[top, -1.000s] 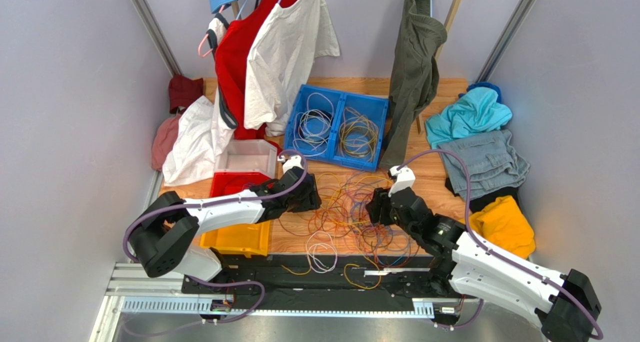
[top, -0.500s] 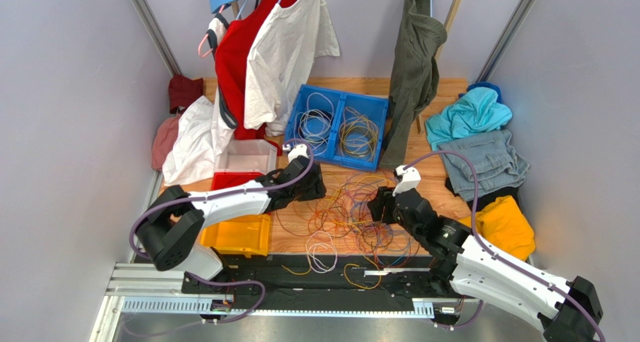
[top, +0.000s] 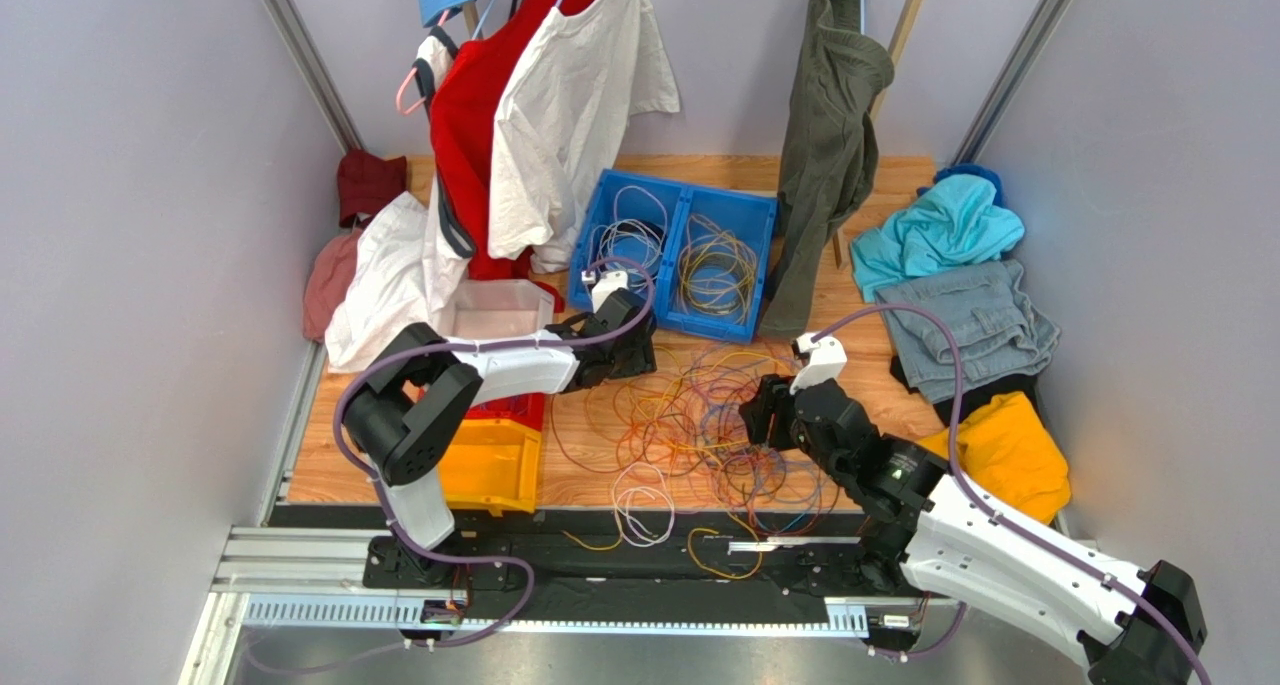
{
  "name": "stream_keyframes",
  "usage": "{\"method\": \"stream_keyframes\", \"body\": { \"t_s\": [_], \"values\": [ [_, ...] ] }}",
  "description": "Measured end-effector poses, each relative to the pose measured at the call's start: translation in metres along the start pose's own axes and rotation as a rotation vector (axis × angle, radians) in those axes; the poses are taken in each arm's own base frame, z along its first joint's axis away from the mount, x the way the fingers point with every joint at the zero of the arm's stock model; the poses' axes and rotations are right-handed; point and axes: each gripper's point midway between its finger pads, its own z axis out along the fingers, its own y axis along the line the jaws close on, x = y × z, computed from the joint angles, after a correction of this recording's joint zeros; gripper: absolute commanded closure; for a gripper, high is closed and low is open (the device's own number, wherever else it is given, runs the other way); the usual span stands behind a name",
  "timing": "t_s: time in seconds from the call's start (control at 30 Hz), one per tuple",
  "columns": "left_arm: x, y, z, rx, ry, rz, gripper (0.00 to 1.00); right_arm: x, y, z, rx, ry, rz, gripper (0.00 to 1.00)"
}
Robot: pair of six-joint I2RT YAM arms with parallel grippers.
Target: Untangle the cables
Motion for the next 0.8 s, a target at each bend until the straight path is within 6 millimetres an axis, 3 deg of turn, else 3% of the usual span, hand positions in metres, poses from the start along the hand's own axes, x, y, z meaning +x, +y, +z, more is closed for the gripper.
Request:
{"method": "stream_keyframes", "body": {
  "t_s": [0.3, 0.4, 0.47, 0.67, 0.8],
  "values": [
    [-0.014, -0.014, 0.023, -0.003, -0.032, 0.014, 0.7, 0.005, -0.001, 0.003, 0.007, 0.013, -0.006, 0.44],
    [-0.019, -0.017, 0.031, -0.014, -0.048, 0.021, 0.83, 0.008, -0.003, 0.005, 0.013, 0.021, -0.009, 0.44],
    [-0.021, -0.015, 0.033, -0.031, -0.062, 0.022, 0.98, 0.008, -0.003, 0.004, 0.012, 0.02, -0.009, 0.44],
    [-0.021, -0.008, 0.031, -0.049, -0.093, 0.011, 1.0, 0.007, -0.003, 0.004, 0.009, 0.015, -0.006, 0.44],
    [-0.017, 0.005, 0.02, -0.067, -0.1, 0.011, 1.0, 0.007, -0.002, 0.004, 0.004, 0.013, -0.004, 0.45]
  ]
}}
